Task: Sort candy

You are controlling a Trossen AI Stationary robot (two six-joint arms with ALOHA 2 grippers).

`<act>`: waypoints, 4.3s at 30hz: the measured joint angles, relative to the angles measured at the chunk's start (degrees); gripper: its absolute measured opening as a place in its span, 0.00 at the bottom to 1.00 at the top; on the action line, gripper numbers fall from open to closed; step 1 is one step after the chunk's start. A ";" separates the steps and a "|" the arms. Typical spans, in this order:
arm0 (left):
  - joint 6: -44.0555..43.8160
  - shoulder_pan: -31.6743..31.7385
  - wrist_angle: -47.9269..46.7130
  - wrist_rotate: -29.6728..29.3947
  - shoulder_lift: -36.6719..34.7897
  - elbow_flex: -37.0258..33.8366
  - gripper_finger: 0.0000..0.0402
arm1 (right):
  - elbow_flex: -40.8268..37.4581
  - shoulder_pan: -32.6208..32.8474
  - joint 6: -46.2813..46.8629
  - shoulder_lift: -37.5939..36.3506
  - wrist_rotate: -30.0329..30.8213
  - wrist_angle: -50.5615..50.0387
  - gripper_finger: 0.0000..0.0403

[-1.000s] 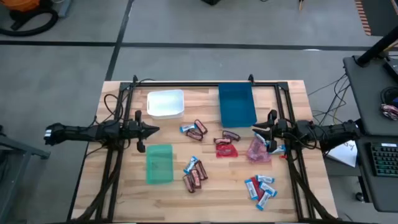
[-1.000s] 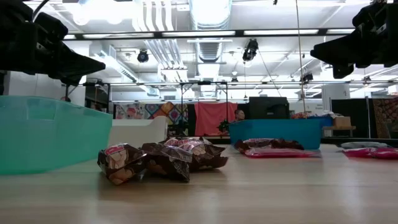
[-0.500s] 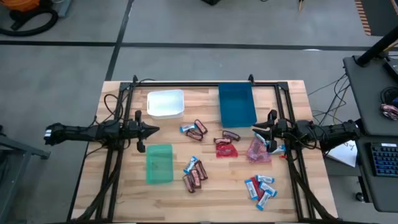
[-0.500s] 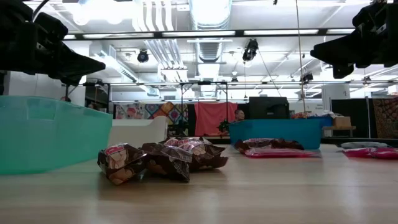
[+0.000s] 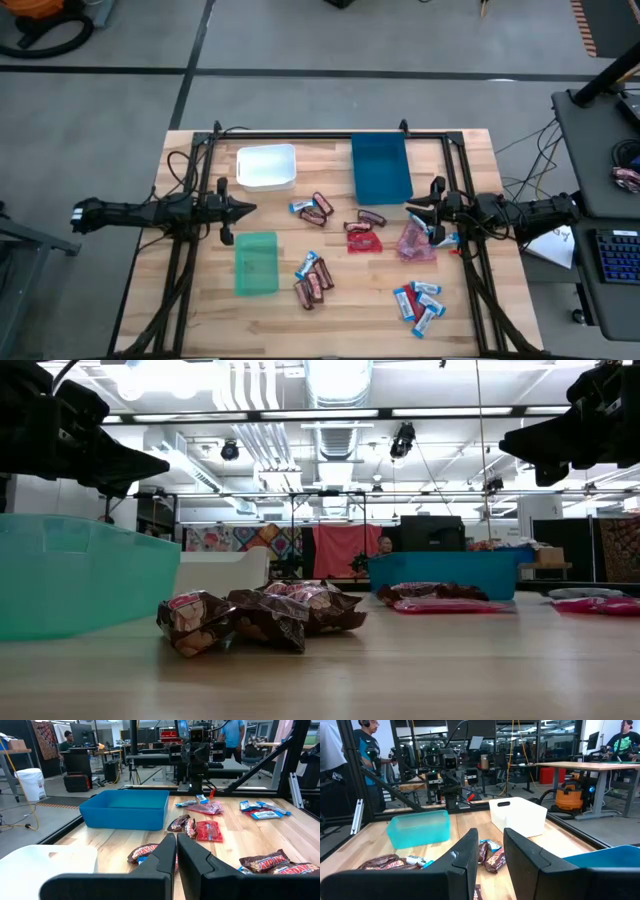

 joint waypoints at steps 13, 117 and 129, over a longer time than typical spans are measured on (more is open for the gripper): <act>0.00 0.00 0.00 0.01 -0.01 0.00 0.00 | -0.02 0.00 0.00 0.00 0.00 0.00 0.21; -40.29 -9.65 -27.40 14.47 95.17 60.43 0.47 | 0.00 0.00 28.52 -0.04 0.02 0.13 0.21; -38.99 -9.78 -24.40 12.21 96.20 60.43 0.47 | -0.02 0.00 28.50 -0.04 0.00 0.15 0.21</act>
